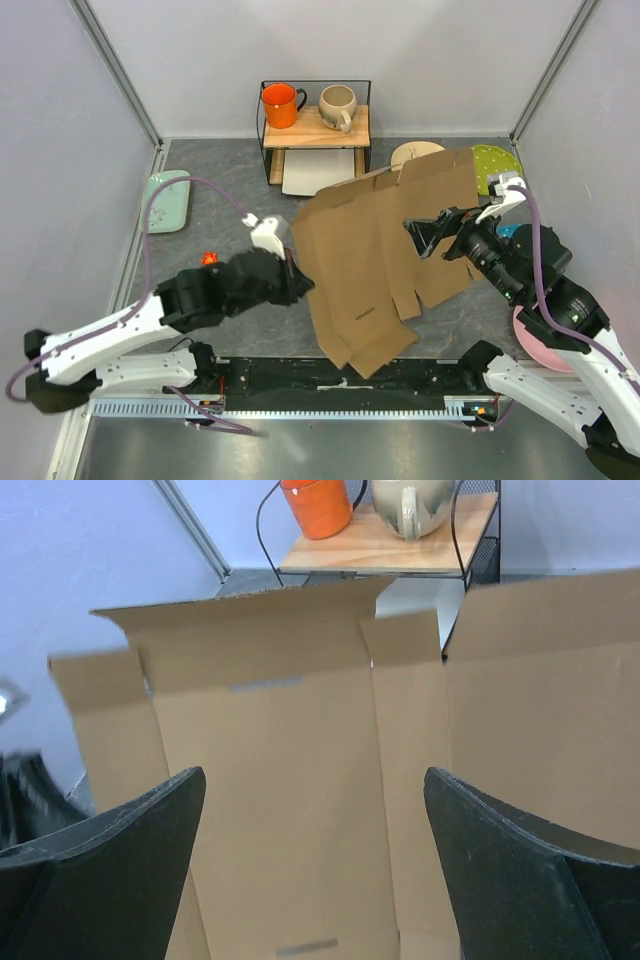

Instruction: Fold the paper box

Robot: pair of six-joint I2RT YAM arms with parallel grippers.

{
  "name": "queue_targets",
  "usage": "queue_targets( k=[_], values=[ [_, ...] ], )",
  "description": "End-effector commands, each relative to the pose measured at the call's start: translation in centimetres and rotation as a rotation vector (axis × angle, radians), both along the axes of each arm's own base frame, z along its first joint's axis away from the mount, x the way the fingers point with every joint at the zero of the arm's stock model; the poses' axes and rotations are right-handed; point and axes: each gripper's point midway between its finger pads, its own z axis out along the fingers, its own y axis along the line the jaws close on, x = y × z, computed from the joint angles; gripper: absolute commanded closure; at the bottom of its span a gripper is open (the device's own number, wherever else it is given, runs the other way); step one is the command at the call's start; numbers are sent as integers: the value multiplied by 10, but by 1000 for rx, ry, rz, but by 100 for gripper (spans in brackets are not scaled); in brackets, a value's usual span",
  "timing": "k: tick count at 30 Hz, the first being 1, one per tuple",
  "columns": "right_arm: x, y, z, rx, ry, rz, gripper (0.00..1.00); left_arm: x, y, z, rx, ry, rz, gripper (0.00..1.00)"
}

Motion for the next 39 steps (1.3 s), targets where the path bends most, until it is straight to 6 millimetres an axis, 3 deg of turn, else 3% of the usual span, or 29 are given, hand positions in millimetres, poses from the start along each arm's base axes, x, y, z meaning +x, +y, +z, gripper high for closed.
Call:
queue_targets(
  k=[1, 2, 4, 6, 7, 9, 10, 11, 15, 17, 19, 22, 24, 26, 29, 30, 31, 32, 33, 35, 36, 38, 39],
  values=[
    [-4, -2, -3, -1, -1, 9, 2, 37, 21, 22, -24, -130, -115, 98],
    [-5, -2, -6, -6, 3, 10, 2, 54, 33, 20, -1, -149, -94, 98],
    [-4, -1, -8, -13, 3, 12, 2, 58, 32, 6, 31, -97, -145, 98],
    [-4, -1, -9, -24, -1, 14, 2, 75, 40, -6, 104, -89, -153, 98],
    [-3, -1, -10, -30, -1, 14, 2, 84, 46, -28, 192, -30, -140, 98],
    [-3, -2, -11, -35, -4, 15, 2, 106, 61, -41, 273, -14, -112, 98],
    [-4, -3, -11, -40, -8, 12, 2, 115, 63, -58, 305, 39, -113, 98],
    [-3, -4, -12, -46, -8, 8, 2, 126, 73, -64, 317, 65, -93, 98],
    [-5, -7, -16, -63, -7, 4, 2, 145, 74, -81, 306, 131, -119, 98],
    [-6, -7, -17, -65, -5, 7, 2, 155, 84, -89, 348, 156, -87, 78],
    [-8, -7, -19, -62, -2, 12, 2, 165, 101, -86, 408, 159, -10, 33],
    [-8, -5, -25, -64, 9, 23, 2, 179, 131, -70, 444, 135, 140, 20],
    [-7, -3, -30, -69, 19, 26, 2, 186, 150, -49, 440, 92, 261, 18],
    [-6, -2, -34, -69, 24, 26, 2, 182, 157, -34, 400, 81, 348, 17],
    [-4, 1, -38, -59, 29, 30, 2, 161, 145, -20, 209, 82, 443, 7],
    [-3, 3, -38, -54, 29, 33, 2, 148, 144, -43, 192, 131, 467, 5],
    [-3, 5, -43, -55, 41, 42, 2, 135, 143, -36, 119, 108, 495, 2],
    [-2, 7, -45, -54, 46, 46, 2, 126, 128, -40, 24, 142, 533, 0],
    [-2, 9, -46, -50, 47, 50, 2, 112, 131, -69, 27, 191, 577, 1],
    [-1, 12, -55, -54, 66, 58, 2, 90, 113, -78, -95, 236, 602, 0],
    [0, 13, -56, -55, 67, 58, 2, 80, 116, -102, -73, 271, 636, 0],
    [1, 15, -63, -60, 82, 62, 2, 60, 102, -119, -114, 336, 649, 0],
    [1, 15, -65, -59, 84, 62, 2, 53, 106, -137, -81, 347, 680, 1]
  ],
)
